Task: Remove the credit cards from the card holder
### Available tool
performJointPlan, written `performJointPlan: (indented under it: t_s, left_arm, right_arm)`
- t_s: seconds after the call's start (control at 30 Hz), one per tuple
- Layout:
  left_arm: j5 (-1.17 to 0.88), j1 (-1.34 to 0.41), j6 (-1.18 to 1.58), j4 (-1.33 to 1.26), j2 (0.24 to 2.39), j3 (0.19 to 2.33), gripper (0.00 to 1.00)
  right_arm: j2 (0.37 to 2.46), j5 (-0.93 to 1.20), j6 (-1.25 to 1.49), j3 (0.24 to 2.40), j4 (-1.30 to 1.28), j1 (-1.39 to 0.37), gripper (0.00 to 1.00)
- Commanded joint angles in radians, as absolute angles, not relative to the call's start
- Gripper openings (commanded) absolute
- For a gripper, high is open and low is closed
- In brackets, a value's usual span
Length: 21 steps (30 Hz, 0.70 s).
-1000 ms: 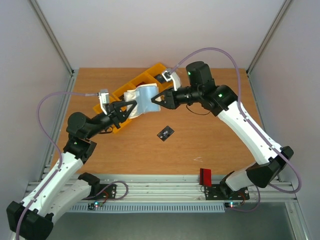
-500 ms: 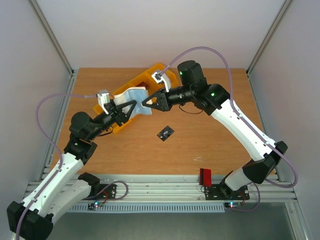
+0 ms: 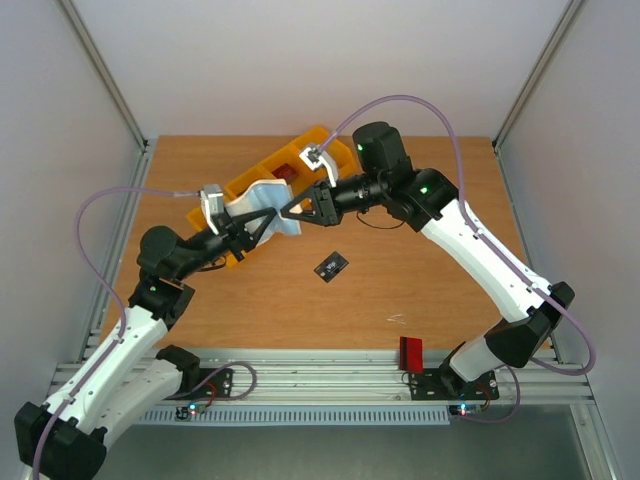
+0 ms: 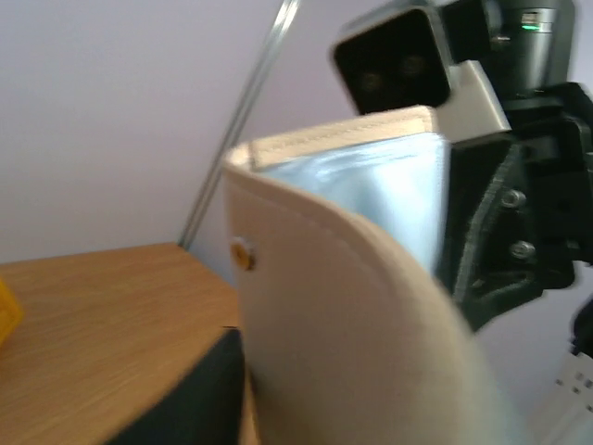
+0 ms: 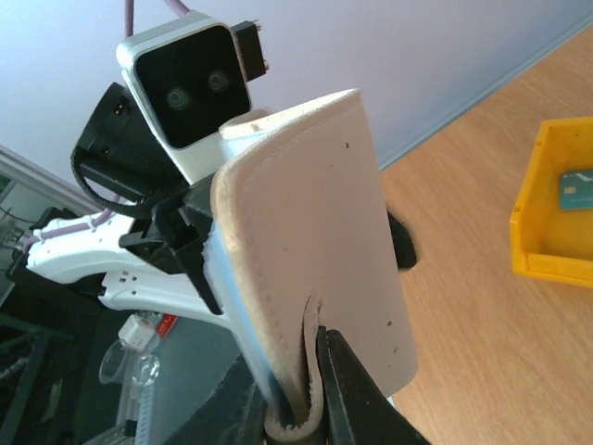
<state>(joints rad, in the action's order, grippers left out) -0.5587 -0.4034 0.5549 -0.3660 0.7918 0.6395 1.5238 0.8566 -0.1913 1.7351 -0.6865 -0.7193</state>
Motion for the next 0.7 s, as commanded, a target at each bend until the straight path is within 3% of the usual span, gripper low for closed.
performJointPlan:
  t_s: [0.0, 0.1, 0.23, 0.53, 0.67]
  left_arm:
    - [-0.704, -0.410, 0.532, -0.452, 0.797, 0.638, 0.05]
    - [-0.681, -0.408, 0.522, -0.445, 0.782, 0.637, 0.00]
    - [-0.699, -0.403, 0.506, -0.446, 0.768, 0.629, 0.00]
    - [-0.717, -0.403, 0.494, -0.456, 0.765, 0.632, 0.00]
    - [-0.733, -0.403, 0.494, -0.460, 0.758, 0.630, 0.00]
  right_arm:
    - [1.510, 0.926, -0.209, 1.774, -0.635, -0.743, 0.15]
    - [1.477, 0.859, -0.228, 1.761, -0.669, -0.720, 0.31]
    - [1.421, 0.768, -0.250, 1.756, -0.724, -0.667, 0.41]
    - [1.430, 0.640, -0.296, 1.792, -0.832, -0.664, 0.34]
    - [1.433, 0.491, -0.308, 1.815, -0.896, -0.664, 0.25]
